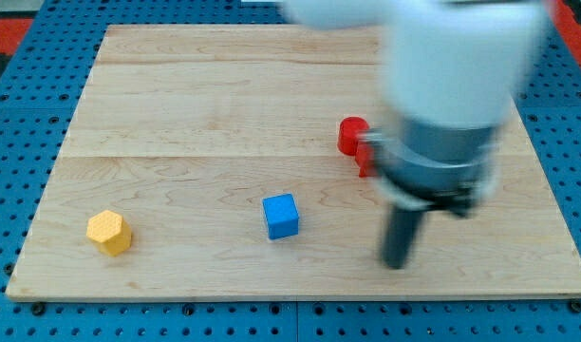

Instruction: Place the yellow heart at the top left of the yellow hexagon

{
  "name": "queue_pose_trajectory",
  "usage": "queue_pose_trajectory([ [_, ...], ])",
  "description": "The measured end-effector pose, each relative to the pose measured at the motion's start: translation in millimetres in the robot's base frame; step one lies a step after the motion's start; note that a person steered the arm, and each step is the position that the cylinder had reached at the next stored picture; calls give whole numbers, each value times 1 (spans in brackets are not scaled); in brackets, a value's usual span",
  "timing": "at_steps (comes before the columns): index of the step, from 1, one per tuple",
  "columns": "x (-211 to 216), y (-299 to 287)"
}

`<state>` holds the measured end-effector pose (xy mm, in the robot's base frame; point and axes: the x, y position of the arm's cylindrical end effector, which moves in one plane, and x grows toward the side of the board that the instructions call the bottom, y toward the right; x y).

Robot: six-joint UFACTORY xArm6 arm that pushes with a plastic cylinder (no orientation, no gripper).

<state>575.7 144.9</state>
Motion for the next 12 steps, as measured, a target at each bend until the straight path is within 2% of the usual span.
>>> queue_pose_trajectory([
  [1, -43, 118],
  [2, -82, 76],
  [3, -100, 4],
  [4, -108, 30],
  [6, -177, -77],
  [7, -224, -83],
  [8, -229, -34],
  [9, -280, -29],
  [10, -297, -80],
  [11, -272, -127],
  [12, -315, -90],
])
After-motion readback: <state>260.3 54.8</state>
